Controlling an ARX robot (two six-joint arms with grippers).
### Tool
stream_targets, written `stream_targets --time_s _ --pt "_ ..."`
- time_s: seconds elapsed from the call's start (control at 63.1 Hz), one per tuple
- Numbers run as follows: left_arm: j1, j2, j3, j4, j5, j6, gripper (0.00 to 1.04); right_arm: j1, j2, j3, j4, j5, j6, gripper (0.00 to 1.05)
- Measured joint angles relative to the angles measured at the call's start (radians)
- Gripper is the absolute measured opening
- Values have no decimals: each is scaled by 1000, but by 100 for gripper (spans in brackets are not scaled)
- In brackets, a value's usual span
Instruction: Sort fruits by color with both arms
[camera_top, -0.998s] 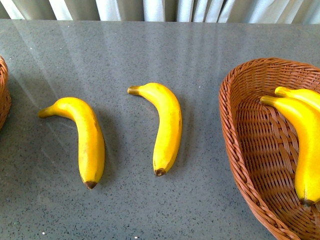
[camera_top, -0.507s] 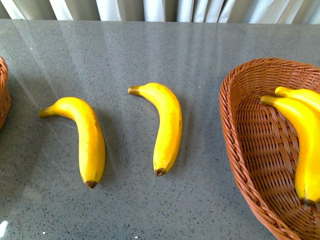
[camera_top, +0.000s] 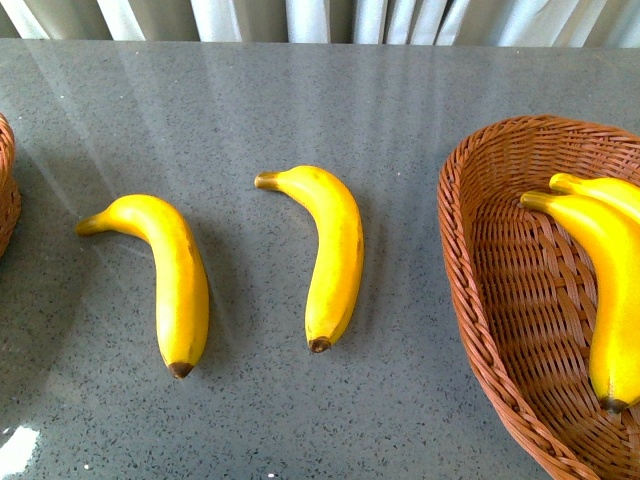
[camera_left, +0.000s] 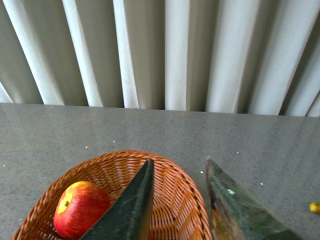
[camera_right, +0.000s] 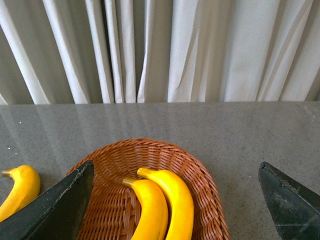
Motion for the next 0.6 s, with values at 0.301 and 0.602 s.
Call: stream_targets --time_s 0.301,0.602 --pt "-93 -187 -84 -100 -92 -7 2 0 0 0 0 0 0 96" --pt "-214 -426 -92 -314 -211 -8 2 0 0 0 0 0 0 96"
